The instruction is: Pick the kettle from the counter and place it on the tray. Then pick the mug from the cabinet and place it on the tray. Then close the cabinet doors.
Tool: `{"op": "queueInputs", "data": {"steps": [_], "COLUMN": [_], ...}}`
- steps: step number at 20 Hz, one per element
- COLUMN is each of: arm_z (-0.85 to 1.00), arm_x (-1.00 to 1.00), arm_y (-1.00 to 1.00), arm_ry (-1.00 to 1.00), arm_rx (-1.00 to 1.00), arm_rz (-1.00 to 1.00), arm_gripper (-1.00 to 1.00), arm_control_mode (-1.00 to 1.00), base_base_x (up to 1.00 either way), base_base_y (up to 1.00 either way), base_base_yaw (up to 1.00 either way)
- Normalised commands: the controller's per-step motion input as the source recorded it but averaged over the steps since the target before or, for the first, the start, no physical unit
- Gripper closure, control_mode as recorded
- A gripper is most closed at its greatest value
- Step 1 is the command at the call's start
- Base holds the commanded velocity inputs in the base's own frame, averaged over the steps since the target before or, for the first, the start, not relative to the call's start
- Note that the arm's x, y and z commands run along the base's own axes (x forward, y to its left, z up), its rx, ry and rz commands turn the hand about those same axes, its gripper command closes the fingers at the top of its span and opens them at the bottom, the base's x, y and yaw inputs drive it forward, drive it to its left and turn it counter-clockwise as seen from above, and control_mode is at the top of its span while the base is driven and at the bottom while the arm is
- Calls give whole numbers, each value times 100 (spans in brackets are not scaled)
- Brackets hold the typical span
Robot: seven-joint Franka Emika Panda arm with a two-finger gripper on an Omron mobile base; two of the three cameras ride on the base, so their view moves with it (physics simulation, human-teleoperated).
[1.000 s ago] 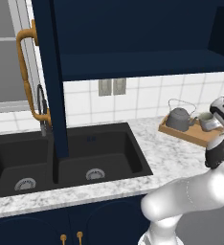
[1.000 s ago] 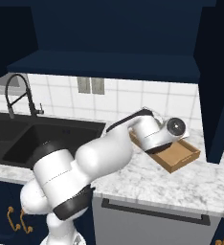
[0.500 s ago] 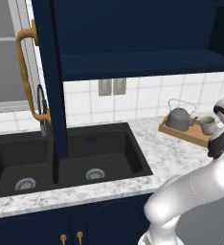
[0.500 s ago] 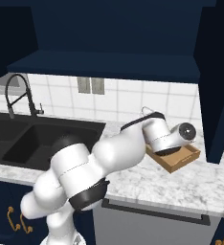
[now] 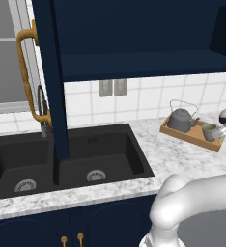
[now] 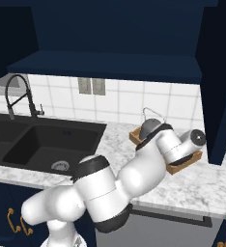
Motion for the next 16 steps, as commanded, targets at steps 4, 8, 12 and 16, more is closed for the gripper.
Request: {"op": "queueInputs", "data": {"steps": [4,8,12,16], "arm_z": [-32,-24,-27,-17], "arm_x": [4,2,0,0], "arm_y": [0,-3,-2,-4], "arm_ry": [1,0,0,0], "arm_rx": [0,0,0,0], "arm_rz": [3,2,1,0], "arm_gripper": [100,100,-100,-100], "arm_control_mode": [-100,-100,-100,-100], "base_base_x": [0,0,0,0], "base_base_y": [0,0,0,0], "base_base_yaw": [0,0,0,0]}}
